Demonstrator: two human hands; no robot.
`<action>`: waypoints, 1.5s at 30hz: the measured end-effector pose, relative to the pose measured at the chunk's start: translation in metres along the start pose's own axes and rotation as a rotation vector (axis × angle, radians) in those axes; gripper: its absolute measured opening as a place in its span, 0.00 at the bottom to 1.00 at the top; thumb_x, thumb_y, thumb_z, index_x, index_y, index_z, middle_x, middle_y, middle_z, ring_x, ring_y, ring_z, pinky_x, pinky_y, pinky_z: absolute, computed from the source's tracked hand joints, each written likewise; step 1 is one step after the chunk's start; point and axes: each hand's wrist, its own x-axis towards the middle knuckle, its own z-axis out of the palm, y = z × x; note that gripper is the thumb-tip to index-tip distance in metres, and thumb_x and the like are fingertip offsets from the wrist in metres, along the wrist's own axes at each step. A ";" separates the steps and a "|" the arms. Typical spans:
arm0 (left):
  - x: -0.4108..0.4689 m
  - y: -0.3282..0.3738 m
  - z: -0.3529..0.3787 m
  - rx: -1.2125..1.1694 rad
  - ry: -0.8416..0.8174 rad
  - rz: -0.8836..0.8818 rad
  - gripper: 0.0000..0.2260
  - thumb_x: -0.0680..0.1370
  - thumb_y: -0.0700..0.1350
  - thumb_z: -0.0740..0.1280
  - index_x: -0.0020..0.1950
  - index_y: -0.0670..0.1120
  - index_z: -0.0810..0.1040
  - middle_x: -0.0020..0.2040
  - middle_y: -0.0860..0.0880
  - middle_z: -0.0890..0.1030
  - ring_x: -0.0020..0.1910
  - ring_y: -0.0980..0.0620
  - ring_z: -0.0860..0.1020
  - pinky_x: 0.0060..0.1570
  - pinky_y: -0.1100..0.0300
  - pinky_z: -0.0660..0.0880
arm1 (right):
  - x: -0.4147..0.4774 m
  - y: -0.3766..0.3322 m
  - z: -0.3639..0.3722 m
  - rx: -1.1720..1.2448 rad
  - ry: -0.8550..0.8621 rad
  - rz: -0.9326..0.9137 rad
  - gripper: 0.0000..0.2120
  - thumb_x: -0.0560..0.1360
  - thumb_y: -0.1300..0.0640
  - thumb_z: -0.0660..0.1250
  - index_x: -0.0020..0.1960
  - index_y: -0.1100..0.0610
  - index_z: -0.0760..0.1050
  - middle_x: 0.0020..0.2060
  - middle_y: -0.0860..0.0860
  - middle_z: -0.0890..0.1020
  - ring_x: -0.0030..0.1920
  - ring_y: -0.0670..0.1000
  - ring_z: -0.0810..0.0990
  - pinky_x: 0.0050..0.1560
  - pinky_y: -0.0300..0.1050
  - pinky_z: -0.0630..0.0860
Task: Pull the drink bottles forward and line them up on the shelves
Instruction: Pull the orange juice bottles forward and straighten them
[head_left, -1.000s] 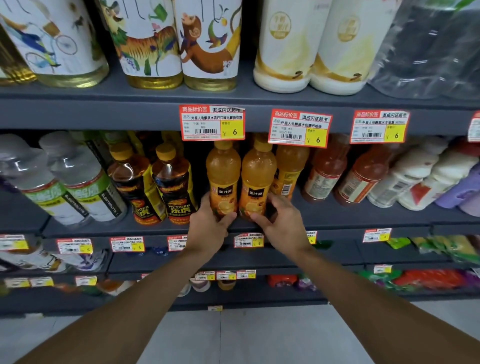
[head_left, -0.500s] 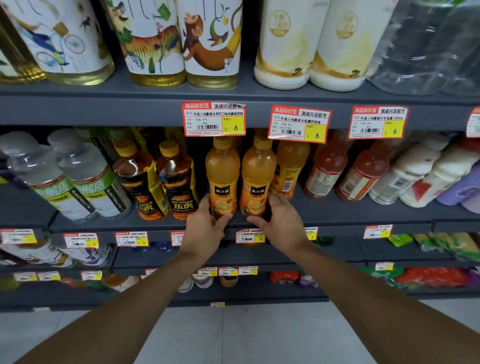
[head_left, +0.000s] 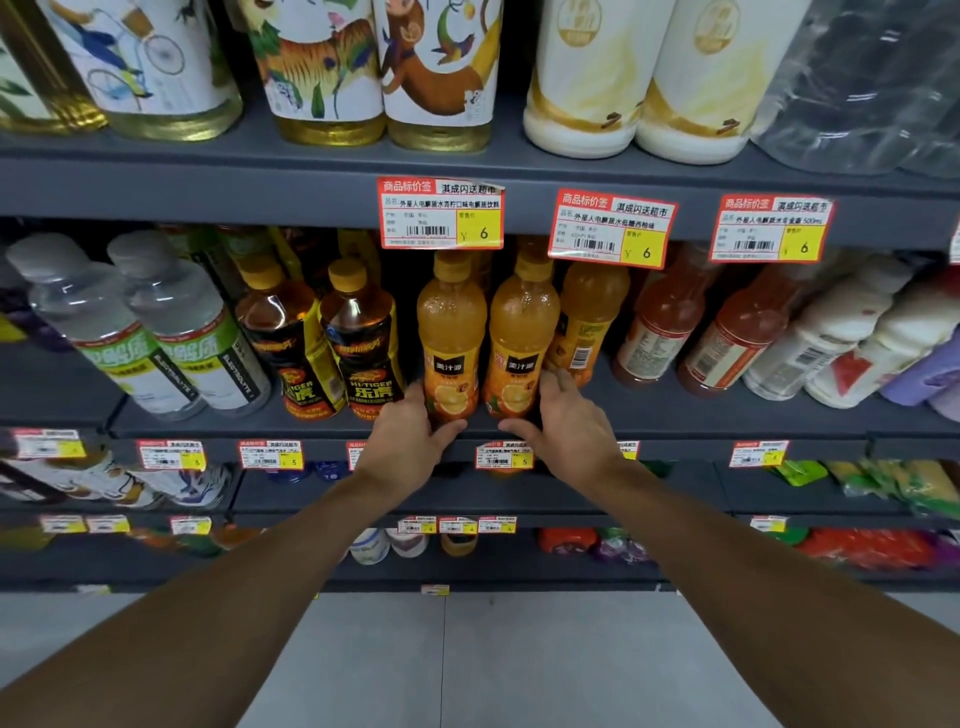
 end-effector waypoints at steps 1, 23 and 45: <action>0.000 0.000 0.000 0.043 -0.004 0.011 0.25 0.78 0.53 0.72 0.69 0.42 0.68 0.45 0.43 0.82 0.47 0.44 0.82 0.48 0.53 0.79 | 0.001 0.000 -0.001 -0.011 -0.013 -0.002 0.35 0.78 0.38 0.66 0.75 0.59 0.62 0.71 0.56 0.68 0.64 0.61 0.76 0.59 0.57 0.76; 0.002 0.013 0.001 0.192 -0.046 -0.067 0.23 0.80 0.53 0.68 0.65 0.39 0.66 0.54 0.37 0.81 0.56 0.35 0.79 0.51 0.47 0.76 | 0.010 0.006 -0.002 0.021 -0.053 -0.039 0.37 0.77 0.39 0.68 0.75 0.60 0.62 0.74 0.56 0.67 0.69 0.62 0.72 0.64 0.58 0.74; -0.038 0.095 0.029 -0.068 0.274 -0.029 0.15 0.80 0.55 0.67 0.59 0.45 0.73 0.41 0.45 0.82 0.40 0.45 0.81 0.39 0.52 0.77 | -0.004 0.044 -0.037 0.382 0.288 0.194 0.26 0.76 0.47 0.73 0.68 0.57 0.72 0.63 0.55 0.75 0.60 0.57 0.77 0.61 0.53 0.76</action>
